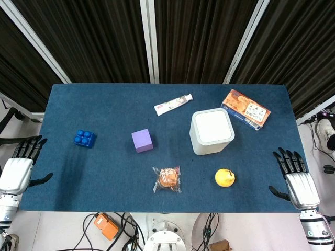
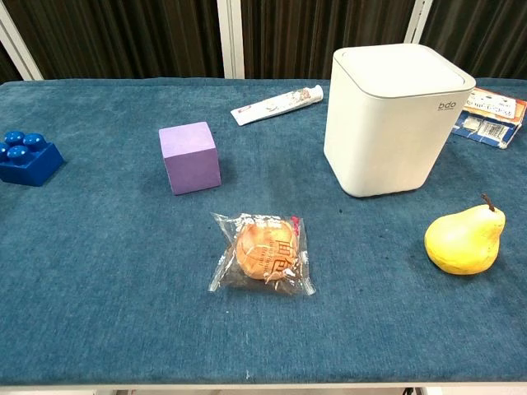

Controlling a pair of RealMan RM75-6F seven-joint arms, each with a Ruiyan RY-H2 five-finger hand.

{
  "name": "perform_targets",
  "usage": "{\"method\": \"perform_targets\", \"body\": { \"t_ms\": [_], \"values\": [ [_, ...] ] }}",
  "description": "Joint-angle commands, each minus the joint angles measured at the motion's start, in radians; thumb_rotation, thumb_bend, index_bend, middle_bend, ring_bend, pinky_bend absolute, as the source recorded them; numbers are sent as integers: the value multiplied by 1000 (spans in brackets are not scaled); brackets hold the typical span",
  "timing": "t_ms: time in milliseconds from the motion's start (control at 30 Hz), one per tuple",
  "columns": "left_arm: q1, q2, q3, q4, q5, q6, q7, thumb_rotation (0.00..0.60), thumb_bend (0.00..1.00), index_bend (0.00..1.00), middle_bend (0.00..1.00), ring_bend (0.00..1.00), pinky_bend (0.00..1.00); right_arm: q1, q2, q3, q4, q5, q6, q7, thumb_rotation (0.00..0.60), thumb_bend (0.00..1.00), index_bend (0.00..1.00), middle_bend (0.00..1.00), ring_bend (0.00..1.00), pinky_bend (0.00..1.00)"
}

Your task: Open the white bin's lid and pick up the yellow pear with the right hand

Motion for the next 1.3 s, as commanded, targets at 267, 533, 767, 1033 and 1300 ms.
{"method": "perform_targets", "body": {
  "t_ms": [267, 533, 767, 1033, 1300],
  "values": [
    [0, 6, -7, 3, 13, -8, -11, 600, 102, 0, 0, 0, 1, 46, -13, 18, 18, -57, -6, 20, 600, 269, 0, 0, 0, 0],
    [3, 8, -8, 12, 31, -4, -30, 600, 103, 0, 0, 0, 1, 223, 47, 133, -108, -22, -186, -87, 600, 269, 0, 77, 0, 0],
    [4, 12, -11, 18, 32, -10, -49, 600, 103, 0, 0, 0, 1, 374, 37, 198, -151, 87, -397, -130, 600, 270, 0, 171, 0, 0],
    [1, 17, -8, 21, 46, -20, -65, 600, 103, 0, 0, 0, 1, 430, 0, 185, -144, 137, -465, -177, 600, 269, 0, 214, 0, 0],
    [1, 18, -10, 22, 49, -21, -70, 600, 103, 0, 0, 0, 1, 417, -8, 133, -135, 87, -424, -176, 600, 269, 0, 232, 0, 0]
  ]
}}
